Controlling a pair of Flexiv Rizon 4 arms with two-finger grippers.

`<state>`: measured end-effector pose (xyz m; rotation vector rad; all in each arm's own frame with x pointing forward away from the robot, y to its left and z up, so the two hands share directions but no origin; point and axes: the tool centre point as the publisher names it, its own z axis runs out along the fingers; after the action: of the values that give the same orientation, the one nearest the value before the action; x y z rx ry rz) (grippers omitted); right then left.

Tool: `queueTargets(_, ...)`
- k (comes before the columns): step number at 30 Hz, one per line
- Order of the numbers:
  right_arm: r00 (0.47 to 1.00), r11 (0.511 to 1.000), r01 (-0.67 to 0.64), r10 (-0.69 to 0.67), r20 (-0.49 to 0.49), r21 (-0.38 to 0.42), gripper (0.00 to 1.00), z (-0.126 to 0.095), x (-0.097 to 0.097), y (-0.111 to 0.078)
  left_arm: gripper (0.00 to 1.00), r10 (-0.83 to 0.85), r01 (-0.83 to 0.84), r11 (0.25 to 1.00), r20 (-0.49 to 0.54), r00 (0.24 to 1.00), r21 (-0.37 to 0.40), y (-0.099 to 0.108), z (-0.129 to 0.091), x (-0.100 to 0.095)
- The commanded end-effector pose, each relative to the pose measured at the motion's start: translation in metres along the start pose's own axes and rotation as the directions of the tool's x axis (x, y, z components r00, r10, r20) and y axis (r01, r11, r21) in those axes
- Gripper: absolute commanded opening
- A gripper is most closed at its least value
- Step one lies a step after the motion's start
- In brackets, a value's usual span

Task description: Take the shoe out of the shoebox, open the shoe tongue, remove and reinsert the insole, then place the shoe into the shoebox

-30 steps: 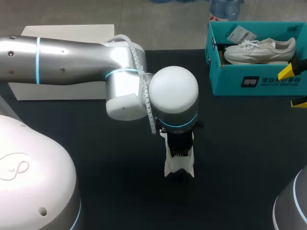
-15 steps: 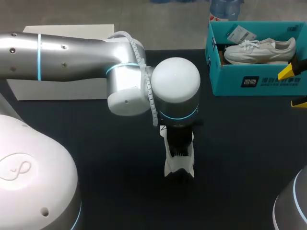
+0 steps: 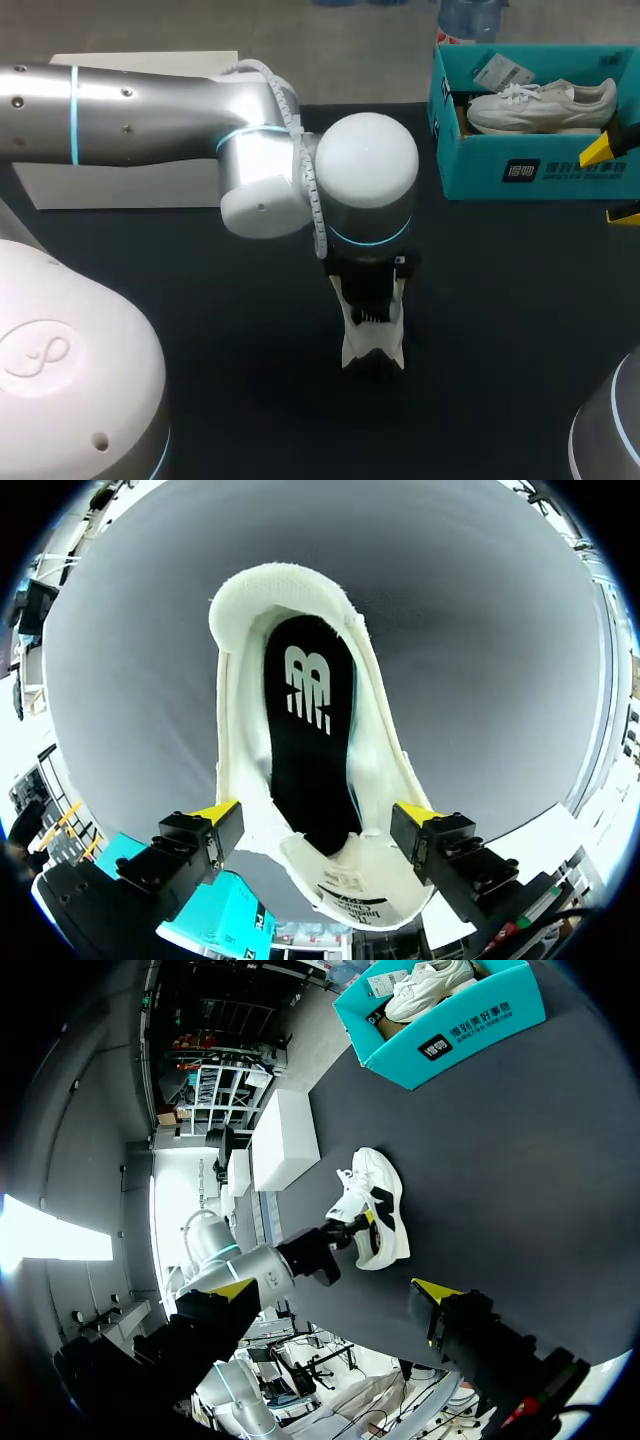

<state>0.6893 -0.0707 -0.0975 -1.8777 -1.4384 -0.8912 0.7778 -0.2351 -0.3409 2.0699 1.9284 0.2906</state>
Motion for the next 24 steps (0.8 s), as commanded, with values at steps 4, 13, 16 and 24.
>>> queueTargets(4, 1.0, 1.0, -0.001, 0.001, 0.002, -0.001, 1.0, 0.0, 0.0, 0.0, 1.0, 0.009, -0.009, 1.0, -0.013, 1.0, -0.003, 0.008, -0.011, 0.002)
queueTargets(13, 1.0, 1.0, -0.001, 0.001, 0.002, -0.001, 1.0, 0.0, 0.0, 0.0, 1.0, 0.024, -0.023, 1.0, -0.026, 0.999, 0.008, 0.013, -0.023, 0.006)
queueTargets(16, 1.0, 1.0, -0.001, 0.001, 0.002, -0.001, 1.0, 0.0, 0.0, 0.0, 1.0, 0.021, -0.021, 1.0, -0.021, 1.0, 0.004, 0.014, -0.027, 0.008)
queueTargets(24, 1.0, 1.0, -0.001, 0.001, 0.002, -0.001, 1.0, 0.0, 0.0, 0.0, 1.0, -0.026, 0.026, 1.0, 0.002, 1.0, 0.016, 0.038, -0.048, 0.019)
